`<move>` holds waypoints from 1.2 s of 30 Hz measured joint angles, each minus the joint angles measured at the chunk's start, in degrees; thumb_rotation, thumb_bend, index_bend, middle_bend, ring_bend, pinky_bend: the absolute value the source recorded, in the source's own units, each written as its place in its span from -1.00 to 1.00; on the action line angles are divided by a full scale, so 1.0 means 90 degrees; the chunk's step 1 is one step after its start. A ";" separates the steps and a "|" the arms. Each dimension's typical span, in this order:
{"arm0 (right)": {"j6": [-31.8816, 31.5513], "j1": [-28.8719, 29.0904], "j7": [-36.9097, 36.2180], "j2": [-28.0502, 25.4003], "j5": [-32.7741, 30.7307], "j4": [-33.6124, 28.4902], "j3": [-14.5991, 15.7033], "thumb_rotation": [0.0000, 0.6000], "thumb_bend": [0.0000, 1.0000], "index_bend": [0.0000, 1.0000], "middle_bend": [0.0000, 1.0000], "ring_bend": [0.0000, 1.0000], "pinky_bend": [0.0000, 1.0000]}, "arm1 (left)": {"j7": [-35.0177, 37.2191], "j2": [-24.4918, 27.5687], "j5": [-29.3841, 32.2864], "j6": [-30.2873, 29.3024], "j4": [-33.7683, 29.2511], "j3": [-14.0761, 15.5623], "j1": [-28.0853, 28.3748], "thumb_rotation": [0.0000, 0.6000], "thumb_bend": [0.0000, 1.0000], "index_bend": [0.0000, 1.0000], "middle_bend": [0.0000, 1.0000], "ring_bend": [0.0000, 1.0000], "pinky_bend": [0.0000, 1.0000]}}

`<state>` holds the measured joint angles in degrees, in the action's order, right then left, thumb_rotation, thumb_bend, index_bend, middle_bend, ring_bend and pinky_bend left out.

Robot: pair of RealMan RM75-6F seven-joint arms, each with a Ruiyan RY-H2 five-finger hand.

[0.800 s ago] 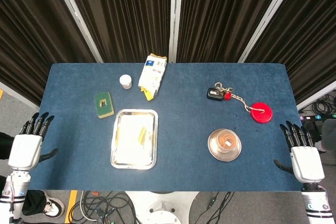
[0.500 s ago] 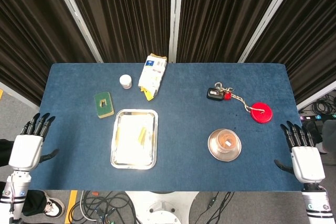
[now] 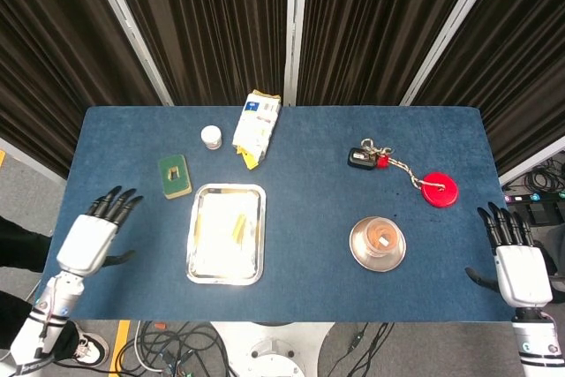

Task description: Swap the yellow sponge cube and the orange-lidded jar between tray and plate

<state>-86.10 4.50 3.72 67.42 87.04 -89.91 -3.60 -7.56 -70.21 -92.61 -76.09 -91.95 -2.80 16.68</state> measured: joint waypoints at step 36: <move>0.0015 -0.0074 -0.0350 -0.0002 -0.0042 0.0523 0.0033 1.00 -1.00 -1.00 -1.00 -1.00 -1.00 | 0.0608 -0.1777 0.0646 0.2794 0.1693 -0.0368 0.2534 1.00 -1.00 -0.80 -0.73 -1.00 -0.66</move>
<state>-85.97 3.84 0.57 67.41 86.66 -85.20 -3.31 -2.09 -86.20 -86.80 -50.94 -76.71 -6.12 39.48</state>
